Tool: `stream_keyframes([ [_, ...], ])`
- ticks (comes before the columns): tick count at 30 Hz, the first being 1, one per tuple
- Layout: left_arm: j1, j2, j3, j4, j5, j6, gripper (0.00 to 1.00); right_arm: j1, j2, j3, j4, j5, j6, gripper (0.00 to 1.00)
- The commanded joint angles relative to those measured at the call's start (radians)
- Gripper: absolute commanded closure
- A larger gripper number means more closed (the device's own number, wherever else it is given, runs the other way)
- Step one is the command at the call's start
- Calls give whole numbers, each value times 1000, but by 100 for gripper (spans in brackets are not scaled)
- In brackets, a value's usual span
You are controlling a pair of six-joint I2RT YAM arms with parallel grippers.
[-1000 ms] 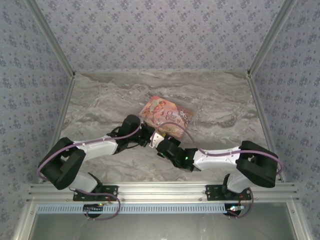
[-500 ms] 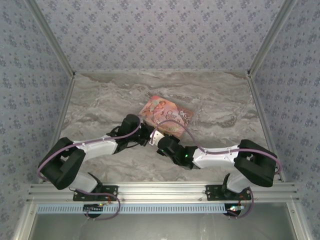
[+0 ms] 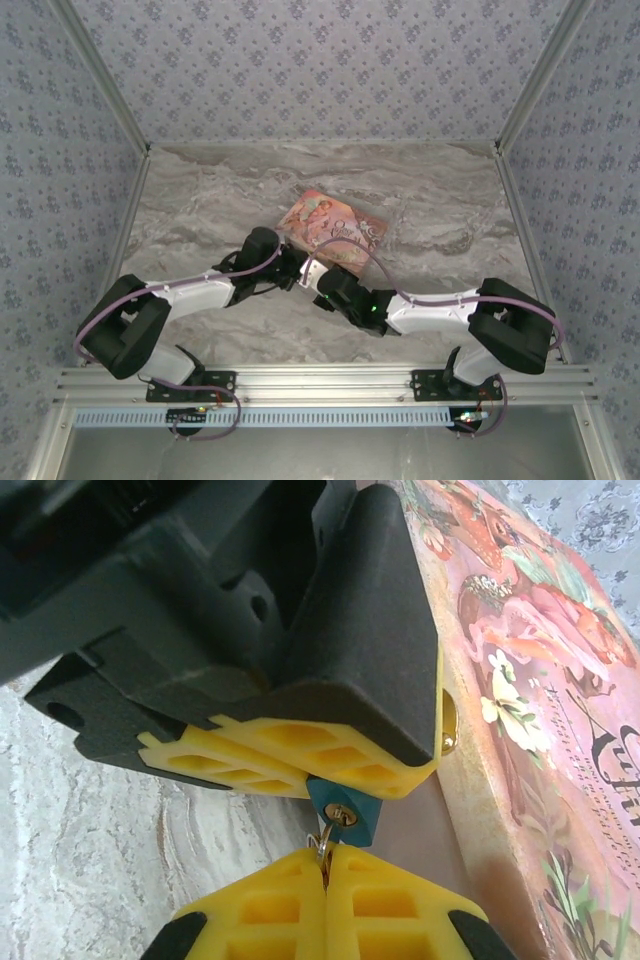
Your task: Unlock a padlock with a key
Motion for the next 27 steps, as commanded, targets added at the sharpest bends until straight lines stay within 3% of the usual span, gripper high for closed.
stream_keyframes([
  [1, -8, -7, 35, 37, 58, -2, 100, -23, -21, 19, 57, -51, 38, 100],
  [10, -7, -10, 32, 43, 57, -3, 100, -139, -56, -72, 194, -321, 213, 100],
  [18, -7, -10, 23, 50, 56, -3, 100, -204, -55, -132, 304, -421, 365, 100],
  [27, -12, 3, 15, 55, 48, 3, 100, -225, -41, -162, 292, -430, 435, 100],
])
